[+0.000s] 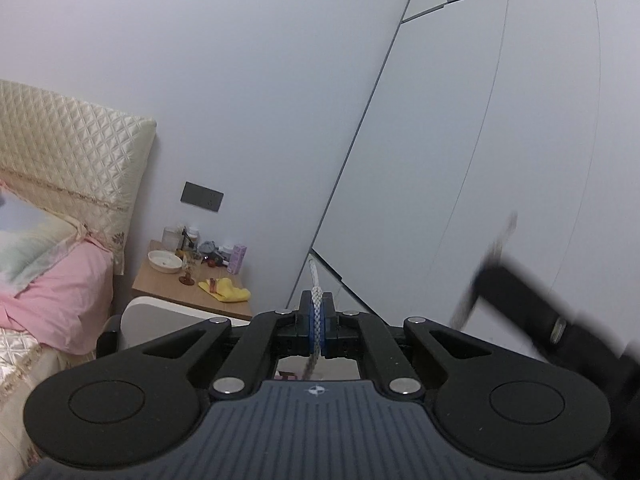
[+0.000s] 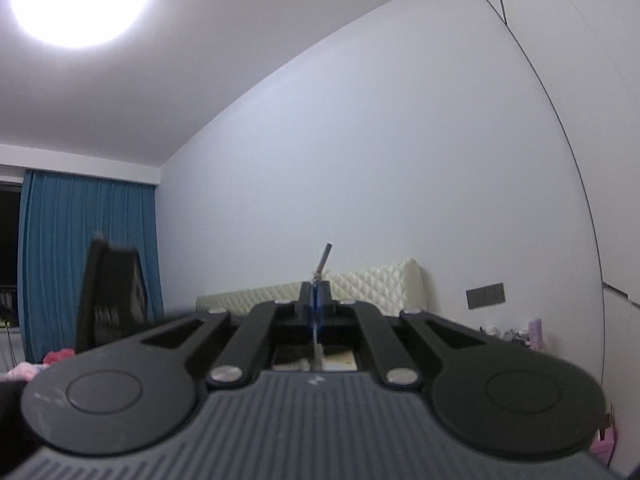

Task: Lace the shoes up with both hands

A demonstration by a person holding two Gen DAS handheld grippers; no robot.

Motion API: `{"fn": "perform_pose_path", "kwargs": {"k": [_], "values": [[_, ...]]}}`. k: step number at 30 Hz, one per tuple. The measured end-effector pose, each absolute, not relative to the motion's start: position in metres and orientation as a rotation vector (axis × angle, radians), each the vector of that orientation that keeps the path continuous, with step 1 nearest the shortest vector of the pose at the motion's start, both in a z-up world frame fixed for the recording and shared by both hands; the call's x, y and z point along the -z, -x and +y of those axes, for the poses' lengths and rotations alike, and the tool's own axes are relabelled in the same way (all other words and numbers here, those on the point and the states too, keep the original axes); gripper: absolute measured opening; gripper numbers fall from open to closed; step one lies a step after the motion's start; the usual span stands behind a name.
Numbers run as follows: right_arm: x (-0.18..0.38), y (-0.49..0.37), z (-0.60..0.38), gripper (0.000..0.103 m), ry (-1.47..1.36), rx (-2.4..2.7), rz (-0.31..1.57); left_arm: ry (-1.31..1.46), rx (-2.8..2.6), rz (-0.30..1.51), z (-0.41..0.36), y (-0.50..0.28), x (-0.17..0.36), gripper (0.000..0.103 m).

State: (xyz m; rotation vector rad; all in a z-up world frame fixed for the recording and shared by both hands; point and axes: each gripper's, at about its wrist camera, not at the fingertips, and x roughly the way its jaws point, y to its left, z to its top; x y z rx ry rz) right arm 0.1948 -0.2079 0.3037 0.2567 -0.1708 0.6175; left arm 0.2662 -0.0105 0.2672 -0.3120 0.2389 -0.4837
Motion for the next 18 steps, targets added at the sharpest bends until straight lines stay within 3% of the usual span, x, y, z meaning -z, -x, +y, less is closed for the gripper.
{"fn": "perform_pose_path", "kwargs": {"k": [9, 18], "values": [[-0.336, -0.194, -0.201, 0.002, -0.237, -0.569, -0.172, 0.307, 0.478, 0.227, -0.007, -0.254, -0.274, 0.003], [-0.291, -0.183, -0.215, 0.002, -0.199, -0.508, -0.076, 0.25, 0.416, 0.269, -0.011, -0.239, -0.221, 0.003]]}}
